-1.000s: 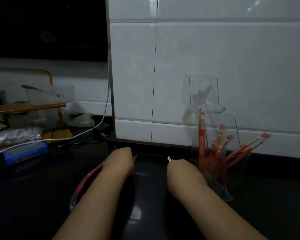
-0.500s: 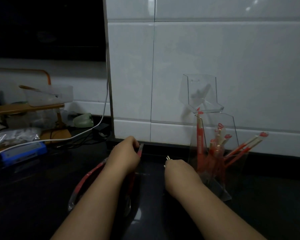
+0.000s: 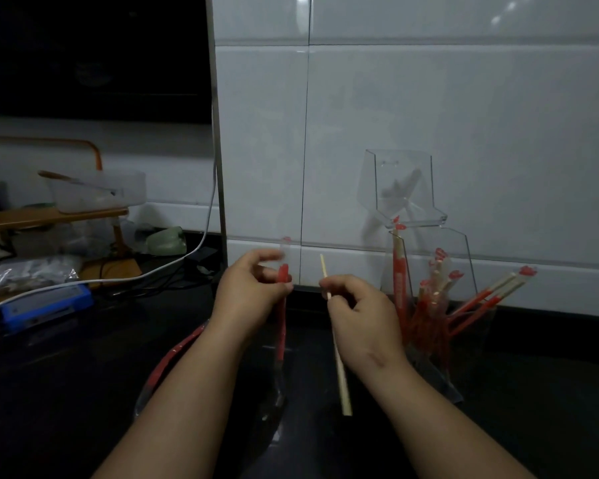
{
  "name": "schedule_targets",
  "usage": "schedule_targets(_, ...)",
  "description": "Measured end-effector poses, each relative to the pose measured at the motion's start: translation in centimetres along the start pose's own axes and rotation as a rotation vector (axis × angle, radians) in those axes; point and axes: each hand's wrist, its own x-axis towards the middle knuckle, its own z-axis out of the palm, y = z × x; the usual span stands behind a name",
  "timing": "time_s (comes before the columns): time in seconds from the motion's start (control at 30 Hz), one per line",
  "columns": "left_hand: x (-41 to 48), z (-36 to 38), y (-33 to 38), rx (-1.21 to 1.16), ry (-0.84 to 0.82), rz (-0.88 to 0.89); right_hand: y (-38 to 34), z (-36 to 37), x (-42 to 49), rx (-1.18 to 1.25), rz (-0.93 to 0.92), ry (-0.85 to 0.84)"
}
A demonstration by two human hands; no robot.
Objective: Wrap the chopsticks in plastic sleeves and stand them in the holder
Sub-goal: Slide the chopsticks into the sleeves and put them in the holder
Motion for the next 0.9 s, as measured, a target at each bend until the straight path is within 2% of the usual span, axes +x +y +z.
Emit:
schedule_targets(0.27,-0.7,-0.1,0.9,-0.059,0.035,0.079,0.4,0.7,-0.1,0.165,0.011,0.042)
schedule_targets(0.4,-0.7,0.1,1.1,-0.167,-0.003,0.07,-0.1,1.2,-0.4,0.291,0.135,-0.107)
schedule_targets(0.6,-1.0,0.4,1.4,-0.219,-0.023,0.091,-0.2,1.6,-1.0,0.253,0.126,-0.26)
schedule_targets(0.9,-1.1,0.1,1.9,-0.321,0.035,0.11,0.7,1.5,-0.8,0.091,0.09,-0.228)
